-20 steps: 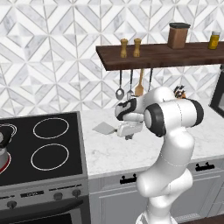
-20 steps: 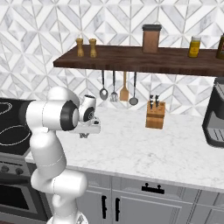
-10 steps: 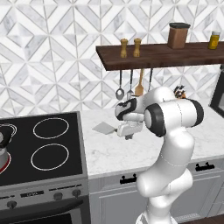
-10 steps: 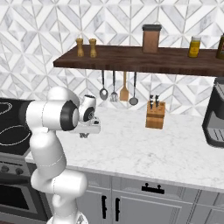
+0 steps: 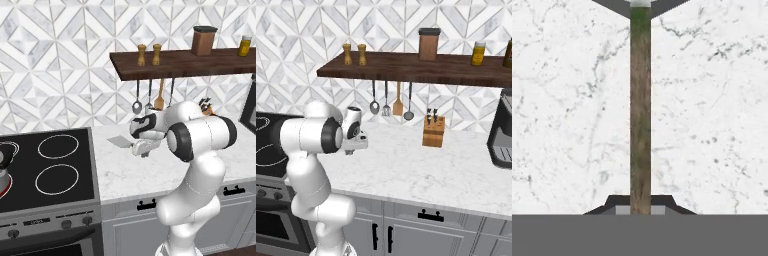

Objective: Put the eggplant and eggplant in the pot. Retrieve the spatula and lightly stir the vegetables in the pot.

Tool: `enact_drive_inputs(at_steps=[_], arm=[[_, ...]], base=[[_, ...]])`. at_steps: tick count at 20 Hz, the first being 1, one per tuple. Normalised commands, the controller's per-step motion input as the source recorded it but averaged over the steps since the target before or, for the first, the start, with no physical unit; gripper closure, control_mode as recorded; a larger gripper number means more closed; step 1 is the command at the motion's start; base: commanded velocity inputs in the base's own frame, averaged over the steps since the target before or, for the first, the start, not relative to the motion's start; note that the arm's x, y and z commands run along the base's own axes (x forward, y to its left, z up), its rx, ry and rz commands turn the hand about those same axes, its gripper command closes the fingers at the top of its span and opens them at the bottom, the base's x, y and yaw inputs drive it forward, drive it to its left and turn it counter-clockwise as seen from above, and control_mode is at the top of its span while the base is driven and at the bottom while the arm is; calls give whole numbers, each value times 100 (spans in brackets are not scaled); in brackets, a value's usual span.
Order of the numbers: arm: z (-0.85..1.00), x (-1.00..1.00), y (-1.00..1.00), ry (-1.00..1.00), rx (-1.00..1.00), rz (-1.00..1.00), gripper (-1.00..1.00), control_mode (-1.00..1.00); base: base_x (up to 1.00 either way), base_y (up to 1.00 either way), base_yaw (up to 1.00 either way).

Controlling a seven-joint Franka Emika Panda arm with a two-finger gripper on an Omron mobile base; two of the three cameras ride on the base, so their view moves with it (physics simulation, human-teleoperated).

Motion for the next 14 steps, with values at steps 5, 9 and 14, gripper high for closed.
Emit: enact_drive_inputs(at_steps=[5, 9, 14], arm=[[15, -34, 1, -20, 0, 0, 100, -100], [48, -38, 0, -14, 0, 0, 100, -100], [85, -40, 0, -2, 0, 0, 100, -100]], base=[[0, 0, 0], [0, 0, 0], [0, 0, 0]])
